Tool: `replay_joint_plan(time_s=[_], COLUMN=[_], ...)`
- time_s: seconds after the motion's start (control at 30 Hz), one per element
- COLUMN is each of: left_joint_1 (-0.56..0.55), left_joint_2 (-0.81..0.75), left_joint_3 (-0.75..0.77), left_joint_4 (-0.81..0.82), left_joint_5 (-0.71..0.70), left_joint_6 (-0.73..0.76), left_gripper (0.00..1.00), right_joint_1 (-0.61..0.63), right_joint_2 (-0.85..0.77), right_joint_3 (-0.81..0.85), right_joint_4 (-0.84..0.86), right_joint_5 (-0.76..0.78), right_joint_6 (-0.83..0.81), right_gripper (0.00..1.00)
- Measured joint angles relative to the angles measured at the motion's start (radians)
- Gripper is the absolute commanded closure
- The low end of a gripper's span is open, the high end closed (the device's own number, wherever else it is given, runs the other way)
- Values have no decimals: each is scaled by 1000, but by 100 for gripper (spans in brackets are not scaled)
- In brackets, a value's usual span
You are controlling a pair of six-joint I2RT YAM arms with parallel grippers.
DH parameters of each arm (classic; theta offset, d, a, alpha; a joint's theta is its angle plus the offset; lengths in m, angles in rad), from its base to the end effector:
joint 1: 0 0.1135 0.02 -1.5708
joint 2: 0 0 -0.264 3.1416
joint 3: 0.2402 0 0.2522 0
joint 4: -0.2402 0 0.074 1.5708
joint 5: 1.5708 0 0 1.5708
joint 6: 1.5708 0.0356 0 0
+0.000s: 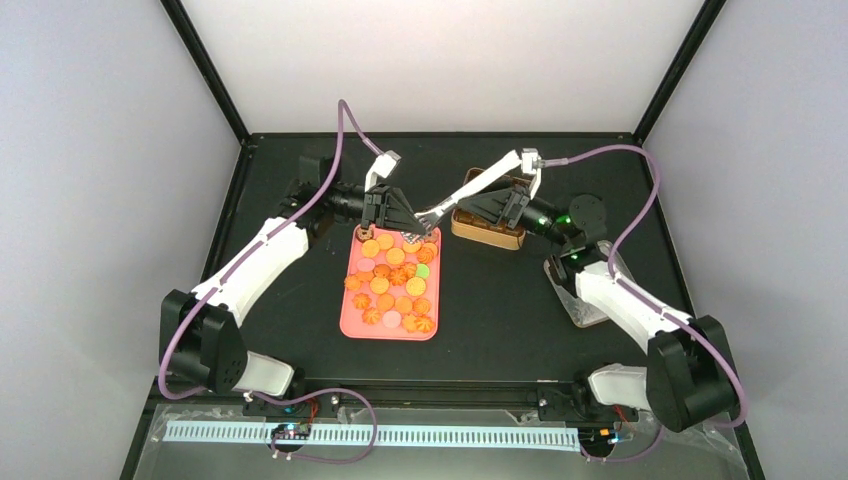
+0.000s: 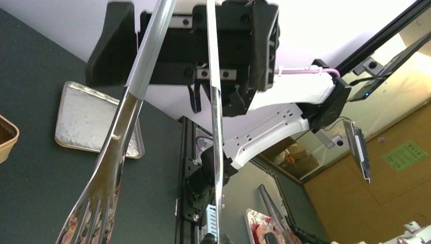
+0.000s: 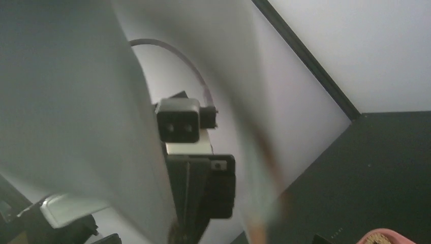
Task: Pack the cookies
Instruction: Pass from the left arm to the right
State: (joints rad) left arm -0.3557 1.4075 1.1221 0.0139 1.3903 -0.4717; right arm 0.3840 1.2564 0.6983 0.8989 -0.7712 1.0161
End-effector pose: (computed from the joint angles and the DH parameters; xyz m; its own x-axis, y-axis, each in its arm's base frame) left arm 0.2751 -0.1396 0.3410 -0.6560 0.1567 -0.7383 0.7328 -0.1017 -0.6728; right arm 0.2426 0.1248 0.3190 -0.5829 0.4219 -0.6944 -0.7257 0.1141 0.6785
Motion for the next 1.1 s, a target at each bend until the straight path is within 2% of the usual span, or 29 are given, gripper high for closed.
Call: replay_joint_plan(time_s=[0.4, 0.63, 0.77, 0.9, 1.1], left_joint_1=[1, 1, 0, 0, -1], left_joint_2=[1, 12, 14, 14, 14], left_joint_3=[2, 27, 33, 34, 35], left_joint_4=[-238, -367, -412, -434, -441], left_joint_5=[-16, -35, -41, -48, -64], left_joint_6=[257, 386, 433, 459, 479], left_gripper=[99, 98, 99, 99, 95], right_joint_1=[-3, -14, -18, -21, -21], right_joint_2=[77, 138, 138, 138, 126], right_joint_3=[63, 93, 93, 92, 92], right_joint_4=[67, 94, 83, 53, 36], right_joint_5=[-75, -155, -185, -210, -222], right_joint_6=[69, 111, 98, 74, 64], right_gripper=[34, 40, 48, 58, 62])
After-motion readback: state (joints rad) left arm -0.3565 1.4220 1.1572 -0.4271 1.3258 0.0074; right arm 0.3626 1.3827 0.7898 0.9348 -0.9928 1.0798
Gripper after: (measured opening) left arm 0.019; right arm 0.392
